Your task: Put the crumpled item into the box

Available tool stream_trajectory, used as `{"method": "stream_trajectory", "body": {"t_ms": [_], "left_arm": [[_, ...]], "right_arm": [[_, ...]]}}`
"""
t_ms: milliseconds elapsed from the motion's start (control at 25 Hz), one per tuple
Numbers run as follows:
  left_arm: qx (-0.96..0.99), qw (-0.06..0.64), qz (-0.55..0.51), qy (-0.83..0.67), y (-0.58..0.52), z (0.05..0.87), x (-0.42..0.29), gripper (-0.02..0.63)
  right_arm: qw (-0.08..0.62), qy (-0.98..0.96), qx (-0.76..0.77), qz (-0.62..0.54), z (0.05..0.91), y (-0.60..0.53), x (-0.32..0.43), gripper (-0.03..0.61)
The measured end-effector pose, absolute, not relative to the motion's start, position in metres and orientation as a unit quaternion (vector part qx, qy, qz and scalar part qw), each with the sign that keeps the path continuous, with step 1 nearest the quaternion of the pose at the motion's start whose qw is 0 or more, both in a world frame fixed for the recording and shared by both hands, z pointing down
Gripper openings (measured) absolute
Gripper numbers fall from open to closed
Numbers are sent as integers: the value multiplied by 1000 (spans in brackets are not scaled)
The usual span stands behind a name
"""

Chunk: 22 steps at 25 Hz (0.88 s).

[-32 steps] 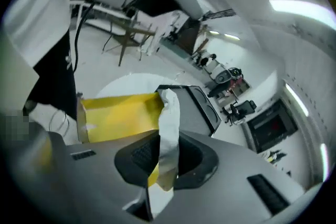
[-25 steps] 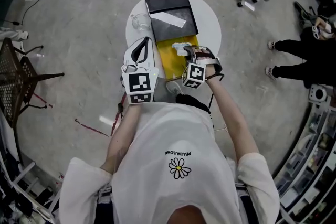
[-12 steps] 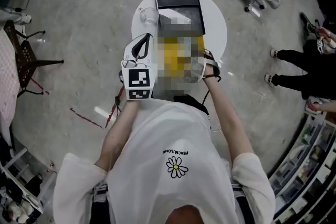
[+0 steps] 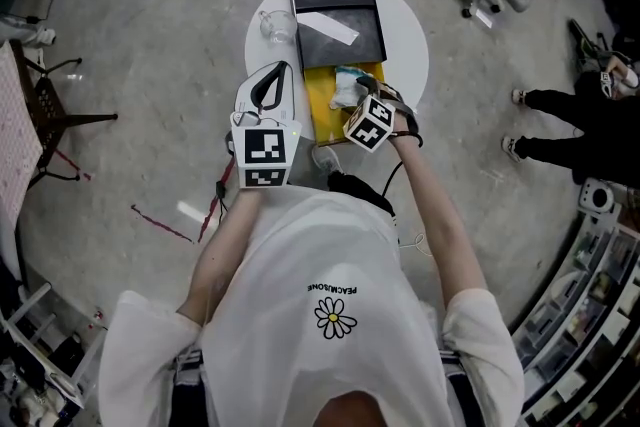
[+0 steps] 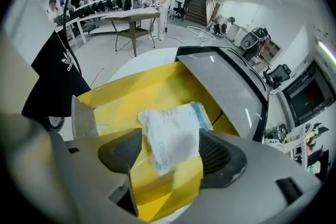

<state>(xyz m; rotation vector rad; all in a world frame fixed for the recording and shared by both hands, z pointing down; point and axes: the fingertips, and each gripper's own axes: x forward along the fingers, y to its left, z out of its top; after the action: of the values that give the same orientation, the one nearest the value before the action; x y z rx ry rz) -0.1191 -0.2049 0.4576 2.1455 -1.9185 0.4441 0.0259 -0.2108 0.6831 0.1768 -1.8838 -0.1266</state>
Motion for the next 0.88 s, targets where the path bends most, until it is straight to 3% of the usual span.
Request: {"method": "stream_trajectory", "body": {"t_ms": [400,640,760,880], "left_arm": [[740,108,145,-647,-214,453,-112,2],[755,94,140,-634,-227,443,-106,2],[764,87,138,-624,-232,438,-98,2],[773,79,137,-614,-237,433,-87,2]], "right_arm": [[574,-814,69,-61,667,-209,28,344],[468,-870,154,-25,591,-231,9,344],[397,-892,216,-10,541,-247,5,285],[330,-903,276,-21,496,-259,11,139]]}}
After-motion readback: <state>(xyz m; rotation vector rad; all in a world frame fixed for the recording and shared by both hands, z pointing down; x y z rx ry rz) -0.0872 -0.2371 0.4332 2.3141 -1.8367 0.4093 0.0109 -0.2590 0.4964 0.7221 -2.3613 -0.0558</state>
